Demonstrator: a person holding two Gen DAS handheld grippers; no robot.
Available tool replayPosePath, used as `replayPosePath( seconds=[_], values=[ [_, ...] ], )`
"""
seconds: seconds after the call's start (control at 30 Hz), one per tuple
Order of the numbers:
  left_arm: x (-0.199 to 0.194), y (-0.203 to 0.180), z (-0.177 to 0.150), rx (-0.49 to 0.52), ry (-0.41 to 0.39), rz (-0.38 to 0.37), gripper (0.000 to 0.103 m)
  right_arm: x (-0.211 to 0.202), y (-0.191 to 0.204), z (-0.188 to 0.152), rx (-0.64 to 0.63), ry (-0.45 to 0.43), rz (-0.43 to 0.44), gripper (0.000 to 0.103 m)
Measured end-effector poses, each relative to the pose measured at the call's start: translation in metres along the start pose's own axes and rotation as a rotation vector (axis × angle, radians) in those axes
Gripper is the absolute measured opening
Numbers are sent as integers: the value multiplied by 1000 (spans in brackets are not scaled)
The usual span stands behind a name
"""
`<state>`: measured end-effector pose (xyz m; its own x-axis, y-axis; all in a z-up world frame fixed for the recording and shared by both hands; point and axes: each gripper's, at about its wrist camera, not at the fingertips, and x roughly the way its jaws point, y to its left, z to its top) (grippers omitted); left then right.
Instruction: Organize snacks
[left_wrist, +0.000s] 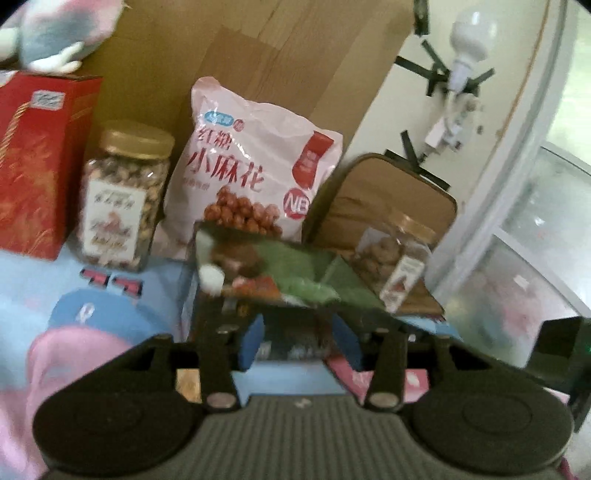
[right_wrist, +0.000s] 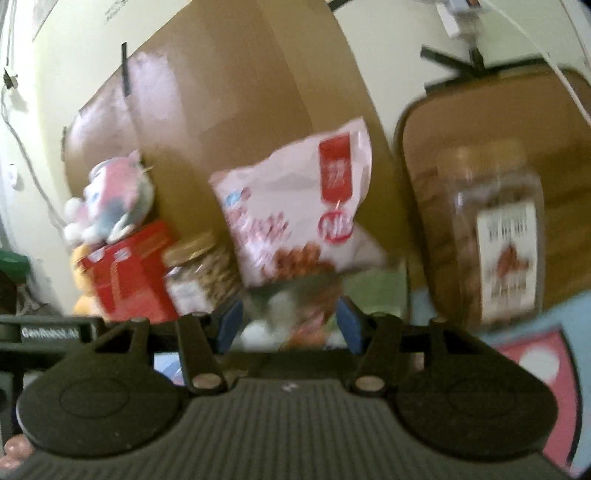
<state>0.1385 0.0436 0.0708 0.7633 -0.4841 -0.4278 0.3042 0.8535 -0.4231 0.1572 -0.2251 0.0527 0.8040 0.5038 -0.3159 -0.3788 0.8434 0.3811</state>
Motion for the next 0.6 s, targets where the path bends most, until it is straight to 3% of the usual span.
replayPosePath(
  seconds=[0.2, 0.4, 0.47, 0.53, 0.57, 0.6],
  values=[
    [-39, 13, -54, 13, 51, 22, 44, -19, 23, -49, -48, 173, 89, 81],
    [-61, 23, -85, -31, 75, 14, 44, -27, 61, -85, -196, 294, 116, 86],
    [-66, 22, -89, -27, 70, 13, 44, -24, 73, -94, -257, 342, 97, 86],
    [-73, 22, -92, -29, 65, 15, 44, -23, 82, -102, -336, 334, 58, 85],
    [-77, 22, -94, -30, 60, 14, 44, -24, 88, -106, -387, 328, 33, 81],
    [-81, 23, -95, -33, 56, 13, 44, -24, 92, -109, -428, 320, 6, 67]
  ],
)
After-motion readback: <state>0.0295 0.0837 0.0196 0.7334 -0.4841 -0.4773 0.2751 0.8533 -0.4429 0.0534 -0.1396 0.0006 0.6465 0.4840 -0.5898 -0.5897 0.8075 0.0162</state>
